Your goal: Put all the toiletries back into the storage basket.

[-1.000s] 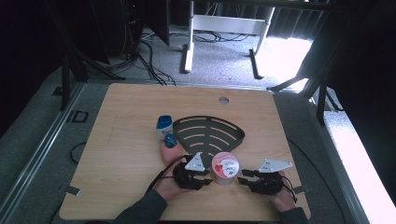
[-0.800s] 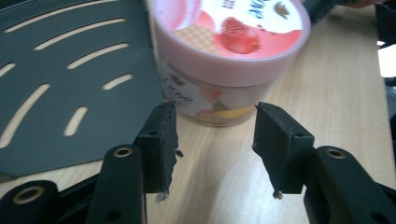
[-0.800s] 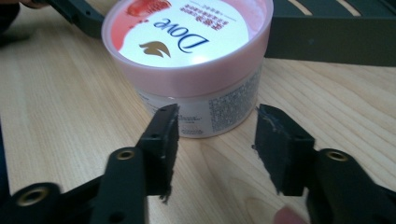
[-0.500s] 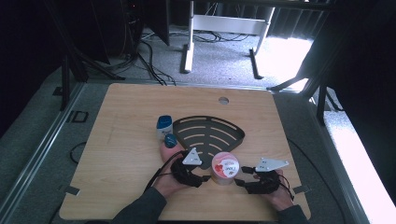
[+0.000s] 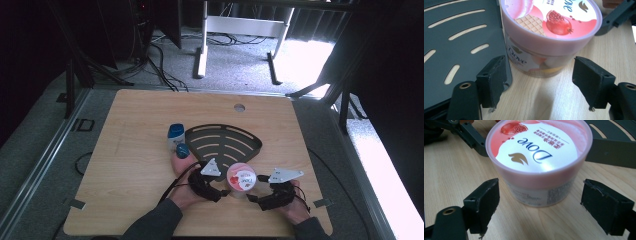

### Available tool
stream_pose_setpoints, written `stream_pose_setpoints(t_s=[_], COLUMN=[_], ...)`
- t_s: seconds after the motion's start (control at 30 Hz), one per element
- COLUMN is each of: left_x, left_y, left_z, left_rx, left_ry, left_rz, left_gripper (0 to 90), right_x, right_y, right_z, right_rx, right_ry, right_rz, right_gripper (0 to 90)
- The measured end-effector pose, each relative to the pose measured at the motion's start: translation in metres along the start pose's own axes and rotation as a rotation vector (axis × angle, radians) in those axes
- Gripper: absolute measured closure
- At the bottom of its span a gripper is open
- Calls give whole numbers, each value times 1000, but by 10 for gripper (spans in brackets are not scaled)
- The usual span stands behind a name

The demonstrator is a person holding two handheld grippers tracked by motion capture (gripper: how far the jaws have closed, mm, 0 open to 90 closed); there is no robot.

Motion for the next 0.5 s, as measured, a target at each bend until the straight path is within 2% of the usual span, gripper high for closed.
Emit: stream_pose_setpoints(t_s=[0.1,0.23,0.37,0.4,0.5], left_x=[0,0,0,-1,-2], left_y=[2,3,4,5,5], left_z=[1,4,6,7,8], left_rx=[-18,-25,-37,-35,-35], left_ry=[-2,-7,-20,-20,-26], left_rz=[10,58,75,90,96], left_gripper=[245,223,204,200,208], right_x=[-1,-1,-1,-1,-2], right_y=[1,1,1,2,2], right_z=[5,10,13,14,14], right_rx=[11,27,35,35,31], right_ry=[6,9,17,16,21], right_rz=[-8,-28,-59,-66,-67], right_gripper=[132,141,136,133,133])
Point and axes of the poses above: each handheld gripper's, and its own axes: z roughly forward along the jaws, y roughly out of its top, x roughly to its left, the point moved 5 cm from there along z, roughly forward along the jaws, and after that the axes turned 8 degrees about -z, right-handed, at the moved point
